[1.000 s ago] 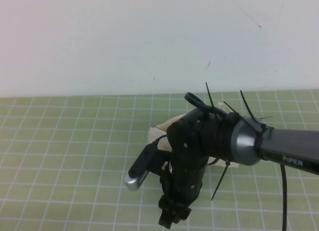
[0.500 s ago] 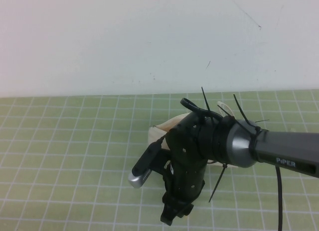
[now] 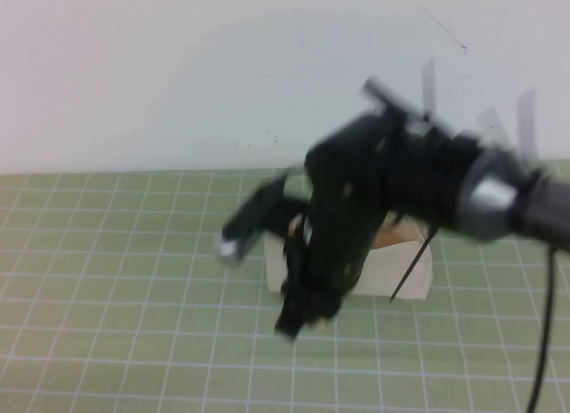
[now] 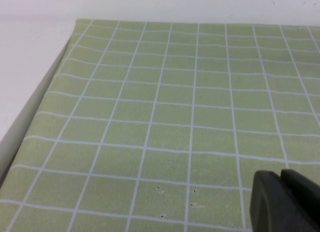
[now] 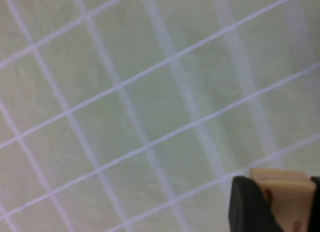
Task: Put eraser into pencil case
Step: Pick up the eraser from the table, then place the eraser on the pencil case
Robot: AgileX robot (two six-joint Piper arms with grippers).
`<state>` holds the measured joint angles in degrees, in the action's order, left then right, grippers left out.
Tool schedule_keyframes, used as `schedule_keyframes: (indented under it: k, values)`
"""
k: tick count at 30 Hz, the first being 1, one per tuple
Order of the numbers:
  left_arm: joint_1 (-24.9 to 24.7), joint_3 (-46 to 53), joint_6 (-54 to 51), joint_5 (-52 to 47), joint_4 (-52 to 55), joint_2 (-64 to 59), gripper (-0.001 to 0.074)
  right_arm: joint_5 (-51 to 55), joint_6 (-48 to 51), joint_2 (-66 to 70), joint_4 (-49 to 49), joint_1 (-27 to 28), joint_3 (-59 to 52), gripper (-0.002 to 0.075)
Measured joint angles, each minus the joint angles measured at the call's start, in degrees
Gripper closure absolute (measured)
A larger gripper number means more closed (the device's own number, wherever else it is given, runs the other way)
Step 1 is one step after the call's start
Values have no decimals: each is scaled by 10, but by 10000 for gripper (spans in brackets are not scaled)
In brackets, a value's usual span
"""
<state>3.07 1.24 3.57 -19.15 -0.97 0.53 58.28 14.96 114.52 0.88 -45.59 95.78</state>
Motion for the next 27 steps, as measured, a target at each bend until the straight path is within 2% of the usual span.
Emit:
schedule_keyframes:
  k: [6, 12, 19, 27]
  values:
    - [0, 0, 0, 0, 0, 0, 736, 17, 0, -30, -32, 50, 71, 517]
    - [0, 0, 0, 0, 0, 0, 736, -36, 0, 10, -30, 111, 76, 517]
    - [0, 0, 0, 0, 0, 0, 736, -87, 0, 52, -23, 119, 76, 517]
    - [0, 0, 0, 0, 0, 0, 736, -123, -14, 62, -20, 120, 76, 404]
